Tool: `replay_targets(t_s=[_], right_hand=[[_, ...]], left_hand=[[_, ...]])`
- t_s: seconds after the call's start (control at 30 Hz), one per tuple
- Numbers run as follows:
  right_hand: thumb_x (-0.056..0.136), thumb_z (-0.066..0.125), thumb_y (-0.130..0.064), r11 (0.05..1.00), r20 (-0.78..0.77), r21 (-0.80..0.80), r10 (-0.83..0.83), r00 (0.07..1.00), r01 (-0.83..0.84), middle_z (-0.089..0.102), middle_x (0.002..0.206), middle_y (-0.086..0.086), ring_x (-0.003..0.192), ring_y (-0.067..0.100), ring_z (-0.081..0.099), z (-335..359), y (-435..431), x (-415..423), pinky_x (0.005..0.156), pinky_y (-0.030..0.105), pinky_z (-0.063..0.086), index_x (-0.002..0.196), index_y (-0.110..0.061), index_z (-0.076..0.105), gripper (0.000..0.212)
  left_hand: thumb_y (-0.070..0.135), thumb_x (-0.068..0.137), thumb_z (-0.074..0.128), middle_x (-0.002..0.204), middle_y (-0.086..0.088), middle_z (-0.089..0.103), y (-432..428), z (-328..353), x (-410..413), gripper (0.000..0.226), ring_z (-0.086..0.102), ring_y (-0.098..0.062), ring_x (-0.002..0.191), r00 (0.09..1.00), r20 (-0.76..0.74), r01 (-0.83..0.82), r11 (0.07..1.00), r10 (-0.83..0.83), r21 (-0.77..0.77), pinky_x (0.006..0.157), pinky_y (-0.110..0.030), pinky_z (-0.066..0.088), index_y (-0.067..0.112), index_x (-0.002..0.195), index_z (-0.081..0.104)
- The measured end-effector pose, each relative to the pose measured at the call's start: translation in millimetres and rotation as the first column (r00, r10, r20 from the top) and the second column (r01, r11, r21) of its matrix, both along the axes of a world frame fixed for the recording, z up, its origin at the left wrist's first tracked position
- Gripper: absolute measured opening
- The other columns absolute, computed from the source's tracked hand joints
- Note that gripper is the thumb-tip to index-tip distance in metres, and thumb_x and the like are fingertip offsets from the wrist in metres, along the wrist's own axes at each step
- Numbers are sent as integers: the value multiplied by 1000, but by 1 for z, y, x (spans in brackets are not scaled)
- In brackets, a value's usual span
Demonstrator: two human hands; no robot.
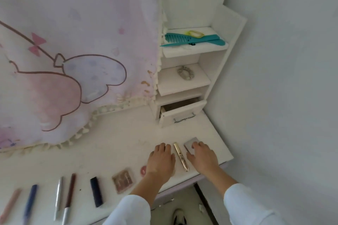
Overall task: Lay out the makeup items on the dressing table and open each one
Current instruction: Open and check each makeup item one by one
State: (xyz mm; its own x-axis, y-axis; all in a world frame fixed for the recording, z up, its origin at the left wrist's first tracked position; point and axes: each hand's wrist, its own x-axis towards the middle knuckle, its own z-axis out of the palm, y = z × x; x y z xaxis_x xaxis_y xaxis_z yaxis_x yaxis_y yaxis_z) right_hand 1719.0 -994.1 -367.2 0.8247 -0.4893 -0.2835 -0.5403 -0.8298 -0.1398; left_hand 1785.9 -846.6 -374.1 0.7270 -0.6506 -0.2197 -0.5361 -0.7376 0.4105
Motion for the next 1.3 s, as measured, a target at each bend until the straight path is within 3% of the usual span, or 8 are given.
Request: replay_targets(t_s=[0.2,0.4,0.6,0.7,0.83,1.03,1.17,1.3], right_hand=[[88,49,-46,996,-84,69,67,994,-62,53,120,5,110,23,51,-21,-61,-5,86,35,45,120,-15,49,45],[79,60,-50,990,-122,97,111,986,-99,51,119,8,109,25,51,-39,-69,0,85,34,46,126,-13,41,62],[77,61,-34,989,-118,88,127,985,-117,56,112,10,101,27,54,-35,-98,3,82,33,46,118,-11,45,50],[70,69,-34,975,-102,216,66,993,-43,59,105,5,100,23,55,-31,-114,-2,81,32,50,112,-16,49,49],[64,78,-29,841,-49,527,-116,992,124,70,89,-7,86,10,65,-25,-128,-7,79,28,54,102,-22,60,42],[71,81,-14,532,-68,816,-297,952,224,74,88,8,82,19,71,-12,-141,-10,81,30,59,95,-16,73,25],[76,78,-12,354,-161,888,-357,920,293,74,89,8,76,16,70,-4,-144,-9,77,25,57,98,-20,69,25],[74,79,-17,346,-179,889,-339,924,300,76,88,7,77,19,71,-3,-147,-11,86,32,56,98,-18,73,24]], left_hand=[[27,100,26,142,4,41,-70,-20,-28,39,37,-15,132,999,-8,-46,995,47,90,103,-35,36,20,136,39],[16,96,32,149,-6,31,-93,-26,-33,50,15,-23,144,994,56,70,955,-90,289,120,-41,-4,7,145,27],[20,99,27,159,-11,13,-108,-36,-34,54,4,-23,148,980,5,177,893,-197,414,116,-46,-13,4,149,14],[20,99,29,159,-12,9,-110,-34,-33,55,7,-24,147,975,-23,209,868,-222,450,115,-44,-14,4,149,13],[17,96,35,156,-12,21,-116,-31,-33,56,16,-24,145,986,-62,164,910,-152,381,117,-42,-9,7,149,17],[20,101,23,152,-11,30,-129,-28,-33,50,23,-23,143,972,-230,18,974,35,228,120,-41,7,10,149,15],[29,103,20,143,-11,45,-135,-23,-29,47,42,-27,132,823,-480,-333,943,304,27,114,-39,26,15,148,24],[36,102,28,133,-15,54,-142,-23,-25,49,50,-29,124,543,-722,-659,750,429,-51,102,-35,37,7,135,47]])
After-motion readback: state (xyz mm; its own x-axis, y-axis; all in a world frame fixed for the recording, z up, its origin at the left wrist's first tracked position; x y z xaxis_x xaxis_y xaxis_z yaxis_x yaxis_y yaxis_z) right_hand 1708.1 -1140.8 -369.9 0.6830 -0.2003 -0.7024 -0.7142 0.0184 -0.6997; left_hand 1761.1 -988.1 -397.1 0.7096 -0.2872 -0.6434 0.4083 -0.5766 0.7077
